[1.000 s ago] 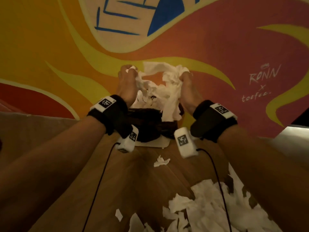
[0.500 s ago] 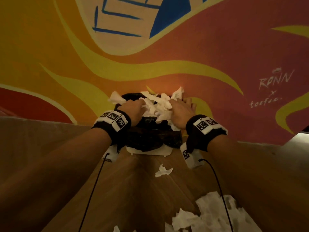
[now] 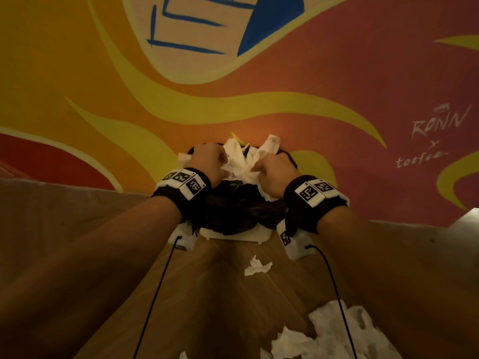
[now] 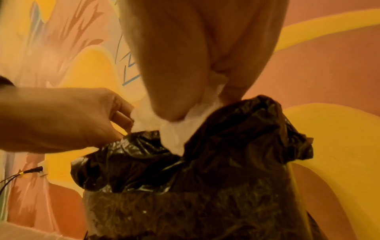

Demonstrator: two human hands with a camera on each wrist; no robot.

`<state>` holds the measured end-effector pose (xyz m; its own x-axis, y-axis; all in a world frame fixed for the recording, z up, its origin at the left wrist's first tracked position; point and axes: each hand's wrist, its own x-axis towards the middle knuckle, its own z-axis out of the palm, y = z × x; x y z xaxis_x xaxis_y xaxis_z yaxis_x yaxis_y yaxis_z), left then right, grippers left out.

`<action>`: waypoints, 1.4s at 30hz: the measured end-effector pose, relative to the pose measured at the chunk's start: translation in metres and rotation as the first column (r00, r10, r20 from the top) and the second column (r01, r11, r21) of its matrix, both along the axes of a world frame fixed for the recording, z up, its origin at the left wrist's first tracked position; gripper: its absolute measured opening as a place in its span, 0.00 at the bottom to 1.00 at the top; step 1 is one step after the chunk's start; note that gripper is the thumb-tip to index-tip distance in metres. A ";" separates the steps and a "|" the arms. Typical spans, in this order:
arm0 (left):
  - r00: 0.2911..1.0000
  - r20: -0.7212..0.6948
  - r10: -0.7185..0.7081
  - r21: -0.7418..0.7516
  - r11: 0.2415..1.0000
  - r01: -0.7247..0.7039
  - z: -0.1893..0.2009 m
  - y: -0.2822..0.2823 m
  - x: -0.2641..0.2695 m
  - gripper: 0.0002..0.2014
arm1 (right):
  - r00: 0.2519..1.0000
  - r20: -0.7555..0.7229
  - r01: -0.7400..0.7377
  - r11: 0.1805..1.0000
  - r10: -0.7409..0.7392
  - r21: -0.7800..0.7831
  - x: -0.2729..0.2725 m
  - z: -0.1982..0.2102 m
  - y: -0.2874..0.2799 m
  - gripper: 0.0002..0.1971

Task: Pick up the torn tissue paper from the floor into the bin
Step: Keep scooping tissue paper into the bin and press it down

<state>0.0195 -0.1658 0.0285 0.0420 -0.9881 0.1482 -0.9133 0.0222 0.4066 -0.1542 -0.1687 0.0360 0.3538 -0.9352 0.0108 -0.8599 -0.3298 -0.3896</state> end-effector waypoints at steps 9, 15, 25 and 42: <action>0.990 0.104 -0.090 0.055 0.995 0.085 -0.004 -0.002 -0.008 0.19 | 0.966 -0.237 -0.047 0.967 0.108 0.249 -0.005 0.012 -0.007 0.18; 0.976 0.125 -0.176 0.258 0.956 0.140 -0.015 0.007 -0.013 0.28 | 0.976 -0.213 -0.028 0.999 0.037 0.042 0.000 -0.001 -0.026 0.13; 0.963 0.172 -0.208 0.497 0.862 0.098 -0.011 0.002 -0.019 0.37 | 0.982 -0.187 -0.005 0.999 0.012 0.040 0.002 -0.007 -0.037 0.07; 0.983 0.181 -0.035 -0.005 0.999 0.037 -0.018 0.023 -0.019 0.21 | 0.984 -0.091 -0.157 0.986 0.151 -0.060 -0.029 -0.007 0.010 0.26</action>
<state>0.0005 -0.1425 0.0101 -0.0216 -0.9872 0.1579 -0.9704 0.0587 0.2342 -0.1832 -0.1584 0.0289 0.4960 -0.8676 0.0347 -0.8261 -0.4838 -0.2890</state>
